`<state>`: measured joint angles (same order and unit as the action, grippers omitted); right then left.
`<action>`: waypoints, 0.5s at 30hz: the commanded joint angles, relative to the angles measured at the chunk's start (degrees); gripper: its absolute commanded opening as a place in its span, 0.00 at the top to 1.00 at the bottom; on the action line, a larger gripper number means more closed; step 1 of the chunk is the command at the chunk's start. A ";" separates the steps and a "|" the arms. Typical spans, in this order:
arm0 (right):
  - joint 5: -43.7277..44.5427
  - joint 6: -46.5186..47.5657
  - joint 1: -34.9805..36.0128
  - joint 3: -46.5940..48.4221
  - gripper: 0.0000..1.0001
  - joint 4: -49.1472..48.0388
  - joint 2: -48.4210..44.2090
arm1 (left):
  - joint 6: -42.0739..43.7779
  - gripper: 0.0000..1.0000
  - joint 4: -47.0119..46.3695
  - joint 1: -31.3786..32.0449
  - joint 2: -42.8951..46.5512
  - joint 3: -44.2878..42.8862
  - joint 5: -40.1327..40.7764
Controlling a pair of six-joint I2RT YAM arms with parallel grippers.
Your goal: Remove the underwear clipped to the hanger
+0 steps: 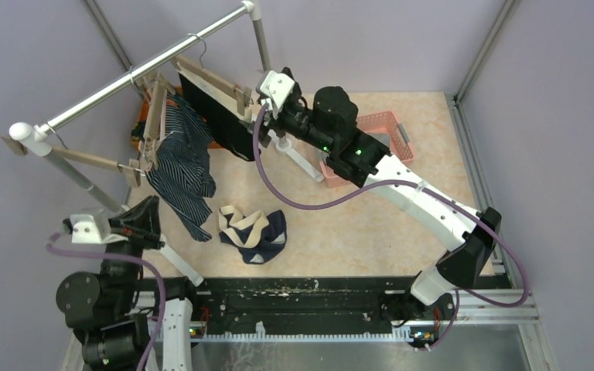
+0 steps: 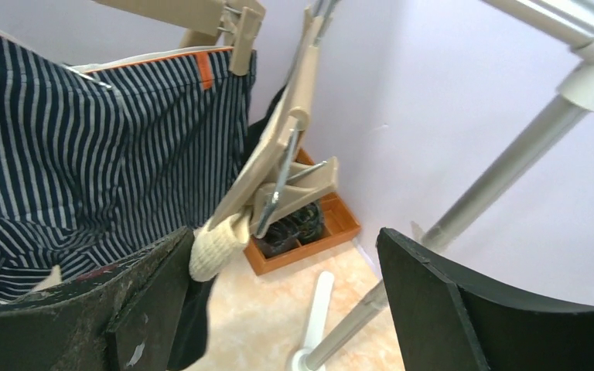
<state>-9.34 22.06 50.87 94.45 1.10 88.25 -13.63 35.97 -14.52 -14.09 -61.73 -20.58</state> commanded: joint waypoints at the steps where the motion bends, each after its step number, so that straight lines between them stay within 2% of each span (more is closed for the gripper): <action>1: 4.58 3.22 0.46 4.08 0.12 -1.92 -1.32 | -2.10 0.88 13.16 -0.33 4.09 -5.60 16.04; 6: 7.84 5.08 0.37 4.58 0.12 -3.20 -1.75 | -10.33 0.76 23.92 -0.93 4.63 -12.10 30.87; 8: 8.02 5.56 0.41 4.66 0.12 -3.61 -2.00 | -11.40 0.69 28.34 -1.41 3.11 -13.52 33.50; 11: 7.82 5.54 0.38 4.40 0.11 -3.74 -2.66 | -13.46 0.63 35.20 -1.99 -0.22 -13.08 38.89; 13: 7.40 5.26 0.37 3.53 0.11 -3.66 -3.40 | -14.12 0.60 35.73 -2.00 -1.67 -11.21 40.01; 15: 7.09 5.10 0.37 2.47 0.11 -3.65 -4.25 | -13.89 0.59 32.43 -2.04 -1.52 -8.28 39.00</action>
<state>-2.63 26.87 50.87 95.79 0.45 88.14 -25.26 65.04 -16.08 -12.91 -74.08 14.04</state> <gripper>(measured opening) 0.889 0.400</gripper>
